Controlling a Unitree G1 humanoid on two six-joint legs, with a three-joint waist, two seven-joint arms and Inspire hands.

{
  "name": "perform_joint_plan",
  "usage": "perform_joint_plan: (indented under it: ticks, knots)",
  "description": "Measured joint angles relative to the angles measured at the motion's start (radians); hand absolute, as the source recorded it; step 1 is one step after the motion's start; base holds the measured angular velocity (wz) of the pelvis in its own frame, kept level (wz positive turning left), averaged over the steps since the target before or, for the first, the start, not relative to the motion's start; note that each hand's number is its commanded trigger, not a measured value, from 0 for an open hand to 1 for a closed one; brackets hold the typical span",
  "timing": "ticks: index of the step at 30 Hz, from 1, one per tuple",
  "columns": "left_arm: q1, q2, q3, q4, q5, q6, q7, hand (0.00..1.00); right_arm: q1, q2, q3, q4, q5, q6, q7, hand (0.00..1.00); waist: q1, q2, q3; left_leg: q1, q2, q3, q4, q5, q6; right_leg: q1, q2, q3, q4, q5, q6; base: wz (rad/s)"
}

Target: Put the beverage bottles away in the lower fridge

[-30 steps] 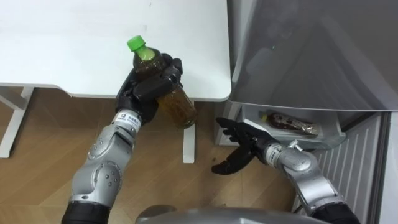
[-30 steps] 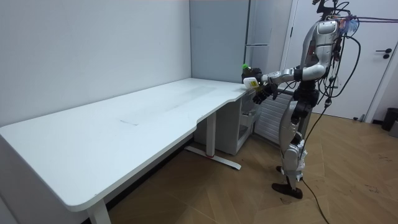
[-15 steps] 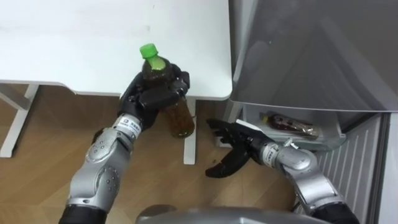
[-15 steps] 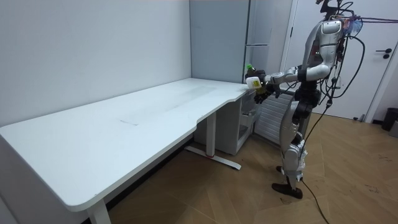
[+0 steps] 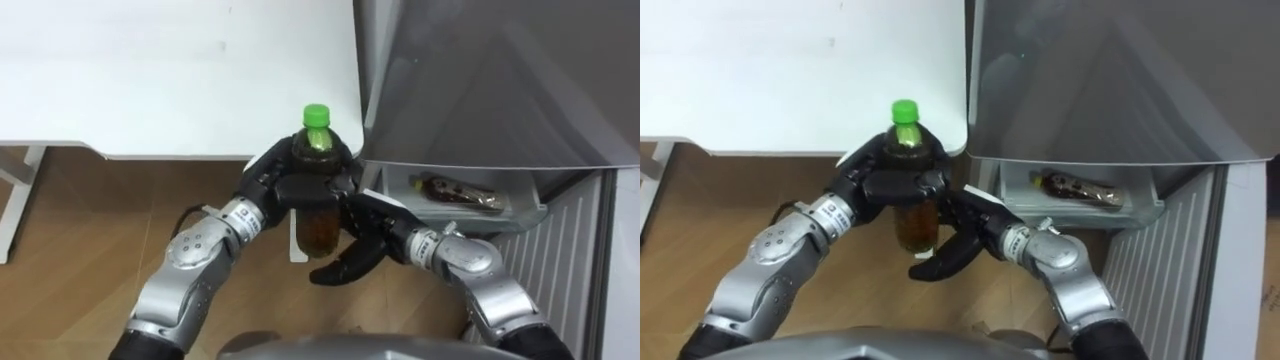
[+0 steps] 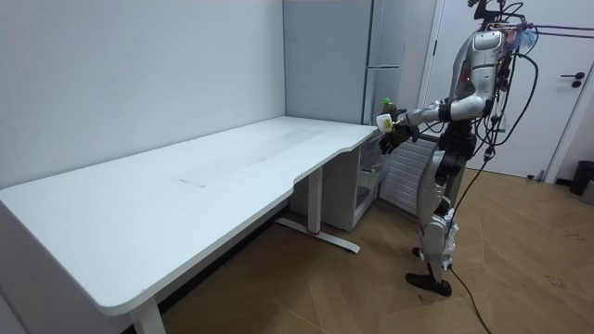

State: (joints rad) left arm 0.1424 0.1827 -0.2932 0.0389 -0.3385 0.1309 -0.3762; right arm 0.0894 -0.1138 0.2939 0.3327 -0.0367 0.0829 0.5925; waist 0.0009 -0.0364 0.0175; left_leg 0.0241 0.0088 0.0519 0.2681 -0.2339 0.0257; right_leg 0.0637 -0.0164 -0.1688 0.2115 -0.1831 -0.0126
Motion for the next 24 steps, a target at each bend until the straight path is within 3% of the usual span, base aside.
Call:
perform_joint_plan:
  ticks: [7,8,12,13,24]
  knots:
    - [-0.008,0.002,-0.024,-0.012,0.005,-0.01,-0.051,1.0,-0.002,-0.005,0.019,0.0,0.055,-0.004,0.013,0.0,-0.006,0.009,-0.0003,-0.004,-0.001,0.0,0.002,-0.002,0.001,-0.004,0.0,0.0,0.001,0.0,0.0,0.0]
    - [-0.008,0.002,-0.026,-0.016,0.008,-0.01,-0.052,1.0,-0.002,-0.008,0.022,0.0,0.066,-0.005,0.016,0.1,-0.007,0.011,-0.0003,-0.004,-0.001,0.001,0.001,-0.002,0.001,-0.005,0.0,0.0,0.001,0.0,0.0,0.0]
    - [-0.008,0.005,-0.027,-0.032,0.025,-0.011,-0.071,1.0,-0.006,-0.012,0.03,0.001,0.08,-0.008,0.033,0.86,-0.02,0.022,-0.0005,-0.004,-0.002,0.003,0.0,-0.002,0.001,-0.006,0.001,0.001,0.001,0.0,0.0,0.0]
    - [-0.009,0.005,-0.028,-0.032,0.028,-0.013,-0.071,1.0,-0.012,-0.015,0.035,0.007,0.092,-0.008,0.036,0.99,-0.024,0.023,-0.0012,-0.003,-0.002,0.003,-0.001,-0.001,0.001,-0.006,0.001,0.001,0.002,0.0,0.0,0.0]
    - [-0.036,0.008,-0.042,-0.032,0.06,-0.027,-0.067,1.0,-0.015,-0.041,0.05,0.012,0.164,-0.008,0.045,1.0,-0.024,0.025,0.0001,-0.002,0.0,0.004,-0.001,-0.001,0.001,-0.006,0.0,0.002,0.007,0.0,0.0,0.0]
